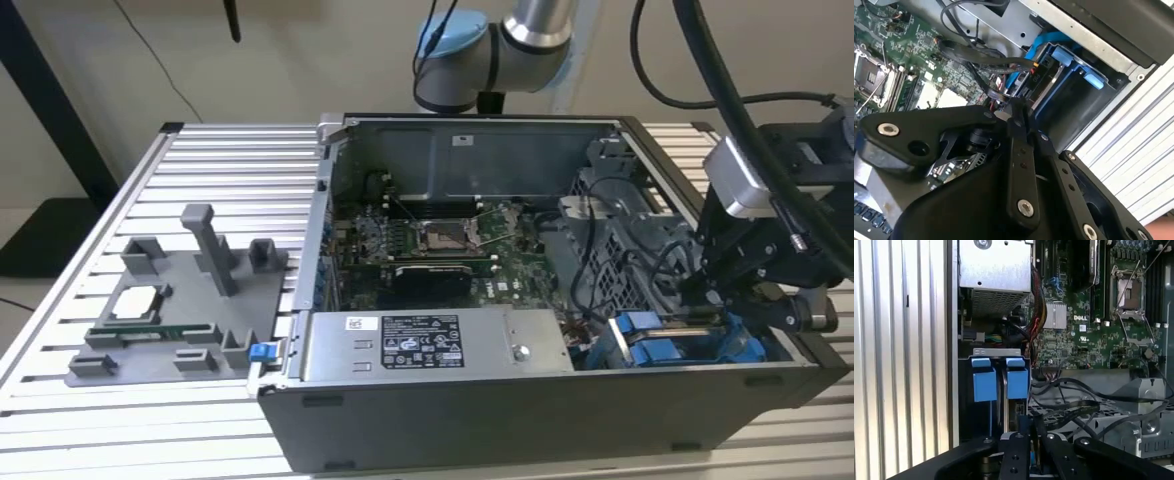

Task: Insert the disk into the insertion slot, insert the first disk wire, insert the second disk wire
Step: 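Insert the second disk wire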

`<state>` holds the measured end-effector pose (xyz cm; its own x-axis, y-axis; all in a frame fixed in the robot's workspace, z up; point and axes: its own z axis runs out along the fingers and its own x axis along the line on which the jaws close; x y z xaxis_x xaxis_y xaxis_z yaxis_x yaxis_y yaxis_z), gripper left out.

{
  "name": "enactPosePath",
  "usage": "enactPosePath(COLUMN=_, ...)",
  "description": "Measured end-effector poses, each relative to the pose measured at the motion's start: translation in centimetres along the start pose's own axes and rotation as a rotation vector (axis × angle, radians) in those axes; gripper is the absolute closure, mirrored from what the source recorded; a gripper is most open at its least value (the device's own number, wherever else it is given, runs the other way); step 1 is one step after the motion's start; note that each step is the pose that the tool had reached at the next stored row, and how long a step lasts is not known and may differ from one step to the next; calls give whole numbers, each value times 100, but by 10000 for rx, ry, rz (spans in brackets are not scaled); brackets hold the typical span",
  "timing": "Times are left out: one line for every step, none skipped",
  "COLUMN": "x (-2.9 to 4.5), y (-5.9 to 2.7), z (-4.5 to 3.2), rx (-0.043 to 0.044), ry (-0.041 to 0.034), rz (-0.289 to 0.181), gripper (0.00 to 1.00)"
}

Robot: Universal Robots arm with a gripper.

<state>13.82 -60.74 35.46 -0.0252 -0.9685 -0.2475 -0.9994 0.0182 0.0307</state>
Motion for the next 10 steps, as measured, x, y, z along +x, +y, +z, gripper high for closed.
enactPosePath(x=3, y=0, z=12, rx=20, ry=0, rz=-12, gripper=100)
enactPosePath(x=6, y=-2, z=23, rx=43, ry=0, rz=-39, gripper=100)
enactPosePath(x=9, y=-6, z=35, rx=54, ry=0, rz=-69, gripper=100)
enactPosePath(x=12, y=-10, z=47, rx=61, ry=0, rz=-100, gripper=100)
enactPosePath(x=14, y=-10, z=57, rx=72, ry=2, rz=-118, gripper=100)
enactPosePath(x=18, y=-11, z=70, rx=79, ry=1, rz=-122, gripper=100)
enactPosePath(x=22, y=-12, z=85, rx=86, ry=-1, rz=-125, gripper=100)
enactPosePath(x=24, y=-12, z=97, rx=95, ry=0, rz=-131, gripper=100)
enactPosePath(x=27, y=-12, z=109, rx=109, ry=1, rz=-139, gripper=100)
enactPosePath(x=29, y=-13, z=117, rx=126, ry=1, rz=-147, gripper=100)
